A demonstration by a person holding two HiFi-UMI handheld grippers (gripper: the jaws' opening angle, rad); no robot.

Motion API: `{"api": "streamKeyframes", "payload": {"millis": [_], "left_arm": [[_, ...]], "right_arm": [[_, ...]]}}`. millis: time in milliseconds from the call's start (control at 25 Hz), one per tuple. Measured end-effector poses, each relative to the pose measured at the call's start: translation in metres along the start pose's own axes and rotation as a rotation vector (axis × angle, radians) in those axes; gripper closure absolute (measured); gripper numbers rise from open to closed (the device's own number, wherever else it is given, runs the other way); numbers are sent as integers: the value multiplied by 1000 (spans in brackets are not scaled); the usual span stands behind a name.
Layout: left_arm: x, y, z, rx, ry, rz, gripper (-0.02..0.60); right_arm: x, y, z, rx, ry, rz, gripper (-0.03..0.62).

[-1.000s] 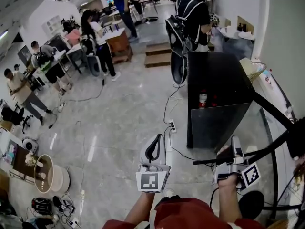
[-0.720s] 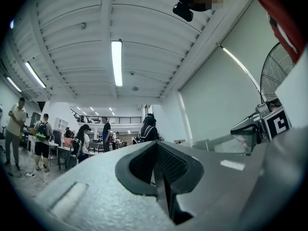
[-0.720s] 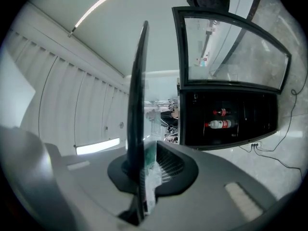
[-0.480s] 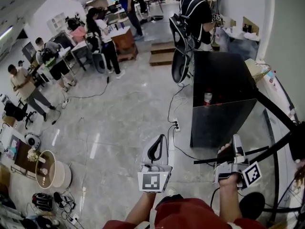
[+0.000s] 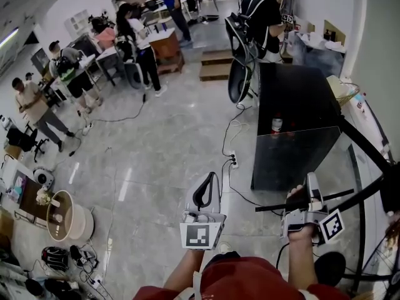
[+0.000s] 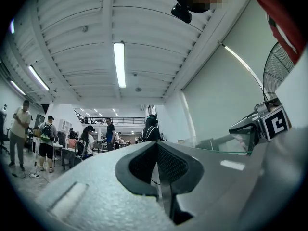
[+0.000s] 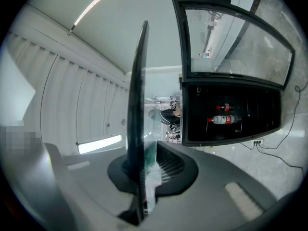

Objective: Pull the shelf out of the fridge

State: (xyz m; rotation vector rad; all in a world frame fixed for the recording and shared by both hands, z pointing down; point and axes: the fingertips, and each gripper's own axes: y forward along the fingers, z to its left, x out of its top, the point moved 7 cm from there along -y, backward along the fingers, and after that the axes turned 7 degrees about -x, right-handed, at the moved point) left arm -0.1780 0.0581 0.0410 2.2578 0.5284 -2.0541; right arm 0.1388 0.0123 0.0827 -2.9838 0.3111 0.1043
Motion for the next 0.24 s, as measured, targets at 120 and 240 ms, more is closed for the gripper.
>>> {"api": "streamKeyframes", "payload": {"millis": [120,240], "left_arm": [[0,2,1,3,2,-12,583],[0,2,4,7,2,-11,583]], "right_arm": [[1,2,-2,2,6,-3,583],[1,3,-4,4,15,-6,583]]}}
